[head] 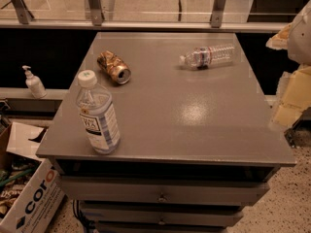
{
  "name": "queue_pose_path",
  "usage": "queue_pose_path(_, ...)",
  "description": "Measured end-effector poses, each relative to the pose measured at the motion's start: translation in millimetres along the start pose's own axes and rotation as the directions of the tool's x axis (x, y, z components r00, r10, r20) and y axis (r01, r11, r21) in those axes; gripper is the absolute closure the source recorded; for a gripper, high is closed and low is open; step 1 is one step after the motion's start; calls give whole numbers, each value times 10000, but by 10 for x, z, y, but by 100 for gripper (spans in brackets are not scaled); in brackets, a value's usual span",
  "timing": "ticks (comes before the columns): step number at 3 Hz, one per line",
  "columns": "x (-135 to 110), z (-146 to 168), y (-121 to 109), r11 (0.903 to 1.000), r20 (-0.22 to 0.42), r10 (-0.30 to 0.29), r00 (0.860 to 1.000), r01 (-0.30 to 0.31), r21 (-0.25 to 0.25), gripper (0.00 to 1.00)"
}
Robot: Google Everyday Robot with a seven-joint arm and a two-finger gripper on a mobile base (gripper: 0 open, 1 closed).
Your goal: Knock blue plastic bottle over
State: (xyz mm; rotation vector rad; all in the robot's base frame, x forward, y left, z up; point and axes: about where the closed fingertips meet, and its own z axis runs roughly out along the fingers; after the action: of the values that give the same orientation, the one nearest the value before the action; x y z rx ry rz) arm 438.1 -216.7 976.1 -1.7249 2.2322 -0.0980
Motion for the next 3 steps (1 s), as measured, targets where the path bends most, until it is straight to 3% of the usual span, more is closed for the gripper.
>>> queue_pose_path(2,-12,4,9,10000,78,23,10000,-23,-25,0)
queue_pose_path(3,-186,58,138,9987,1107,352,9932,-308,-407,0)
